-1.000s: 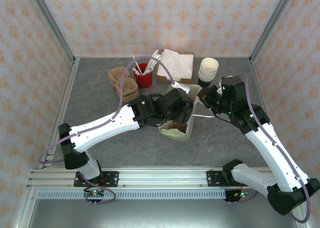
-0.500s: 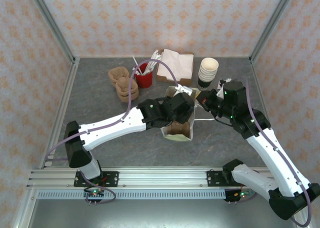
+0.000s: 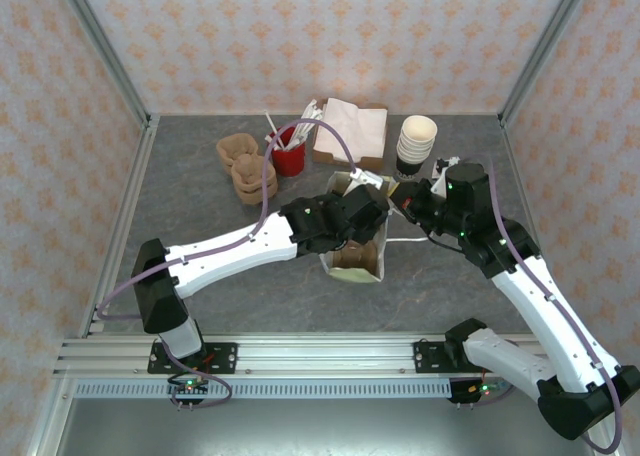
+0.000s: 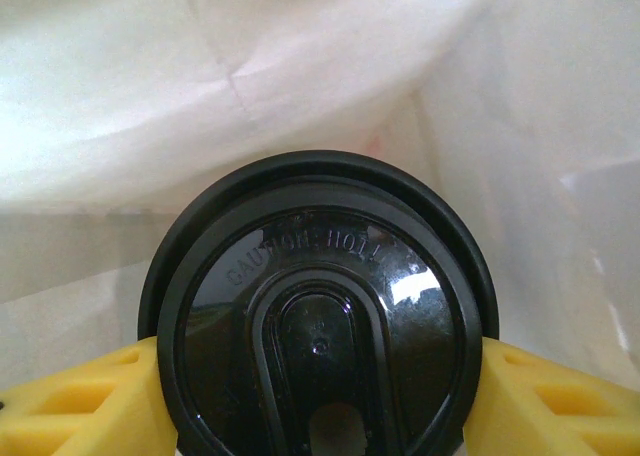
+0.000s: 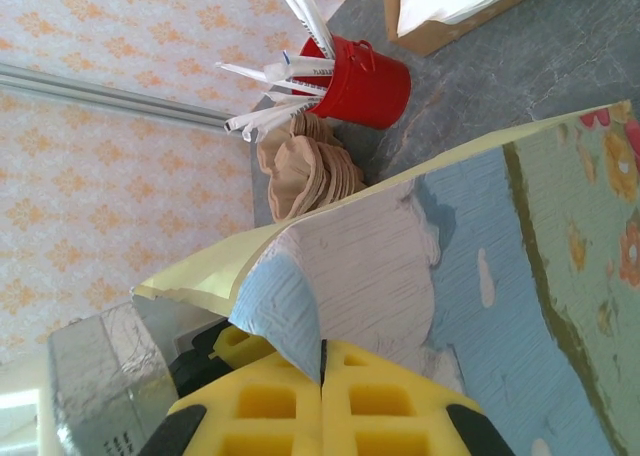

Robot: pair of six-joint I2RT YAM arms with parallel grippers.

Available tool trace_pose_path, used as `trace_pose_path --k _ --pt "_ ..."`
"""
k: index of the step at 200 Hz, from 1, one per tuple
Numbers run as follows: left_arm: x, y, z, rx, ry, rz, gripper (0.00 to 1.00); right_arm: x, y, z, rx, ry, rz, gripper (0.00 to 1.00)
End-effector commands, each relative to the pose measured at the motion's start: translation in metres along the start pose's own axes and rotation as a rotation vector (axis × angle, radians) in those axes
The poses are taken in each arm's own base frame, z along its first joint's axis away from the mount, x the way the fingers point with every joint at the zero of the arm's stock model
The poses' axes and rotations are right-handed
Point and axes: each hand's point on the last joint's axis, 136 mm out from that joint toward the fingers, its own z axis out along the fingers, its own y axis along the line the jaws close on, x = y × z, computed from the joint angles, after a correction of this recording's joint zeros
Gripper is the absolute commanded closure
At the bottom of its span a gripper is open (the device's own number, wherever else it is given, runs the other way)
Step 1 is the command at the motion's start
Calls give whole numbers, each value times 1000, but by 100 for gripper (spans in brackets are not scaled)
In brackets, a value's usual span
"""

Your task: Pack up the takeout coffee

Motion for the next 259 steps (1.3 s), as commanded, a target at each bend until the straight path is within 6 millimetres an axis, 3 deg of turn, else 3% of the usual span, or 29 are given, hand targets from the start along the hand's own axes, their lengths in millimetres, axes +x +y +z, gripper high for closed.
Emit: trace_pose_path --k 1,119,259 --pt "1 8 12 -61 -10 24 34 -1 12 -3 -43 0 -23 100" --pt "10 7 33 -65 20 11 35 2 11 -4 -47 9 -11 100" --pt "38 7 52 -66 95 29 35 10 3 1 -36 42 -54 100"
